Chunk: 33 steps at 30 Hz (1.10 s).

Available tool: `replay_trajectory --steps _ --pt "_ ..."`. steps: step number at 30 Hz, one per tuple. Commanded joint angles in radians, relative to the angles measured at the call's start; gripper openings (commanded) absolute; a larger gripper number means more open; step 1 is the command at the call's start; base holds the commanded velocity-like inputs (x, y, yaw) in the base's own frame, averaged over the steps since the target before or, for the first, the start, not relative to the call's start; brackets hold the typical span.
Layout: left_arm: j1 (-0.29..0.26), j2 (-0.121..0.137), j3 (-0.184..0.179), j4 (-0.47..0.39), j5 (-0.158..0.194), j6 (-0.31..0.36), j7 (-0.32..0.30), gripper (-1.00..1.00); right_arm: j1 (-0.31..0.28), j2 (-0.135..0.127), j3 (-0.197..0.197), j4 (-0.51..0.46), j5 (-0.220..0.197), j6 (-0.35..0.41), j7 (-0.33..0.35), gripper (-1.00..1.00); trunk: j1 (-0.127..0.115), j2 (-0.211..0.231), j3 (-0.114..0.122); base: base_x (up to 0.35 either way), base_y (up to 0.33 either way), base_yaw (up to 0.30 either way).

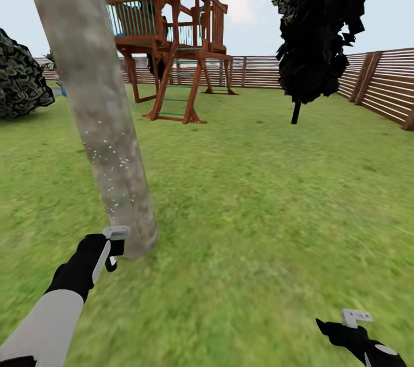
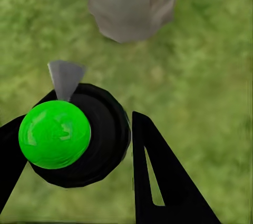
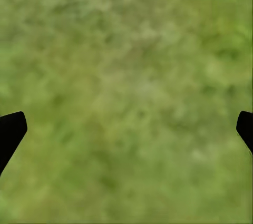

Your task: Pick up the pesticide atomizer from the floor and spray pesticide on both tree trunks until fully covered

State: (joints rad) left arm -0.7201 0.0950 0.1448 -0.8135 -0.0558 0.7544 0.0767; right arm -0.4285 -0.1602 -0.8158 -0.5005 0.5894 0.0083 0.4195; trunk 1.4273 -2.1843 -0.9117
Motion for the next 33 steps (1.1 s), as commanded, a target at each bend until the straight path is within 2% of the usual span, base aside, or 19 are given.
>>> replay_trajectory --steps 1,8,25,33 --pt "-0.001 -0.001 0.001 -0.001 -0.007 0.005 -0.002 -1.0 -0.001 0.001 -0.008 -0.001 0.007 0.001 0.008 1.0 0.0 0.0 -0.001 0.118 -0.264 0.271" --pt "-0.001 -0.003 0.0 0.013 -0.007 0.005 -0.002 -1.0 -0.001 0.001 -0.008 -0.002 0.007 0.001 0.009 1.0 0.0 0.0 -0.001 0.106 -0.267 0.259" --pt "-0.001 -0.007 -0.001 0.015 -0.007 0.005 -0.003 -1.0 -0.001 0.001 -0.008 -0.002 0.007 0.001 0.008 1.0 0.0 0.0 -0.001 0.115 -0.268 0.015" --pt "-0.001 -0.008 -0.001 0.015 -0.007 0.005 -0.003 -1.0 -0.001 0.001 -0.008 -0.003 0.007 0.001 0.008 1.0 0.0 0.0 -0.001 0.121 -0.268 0.238"
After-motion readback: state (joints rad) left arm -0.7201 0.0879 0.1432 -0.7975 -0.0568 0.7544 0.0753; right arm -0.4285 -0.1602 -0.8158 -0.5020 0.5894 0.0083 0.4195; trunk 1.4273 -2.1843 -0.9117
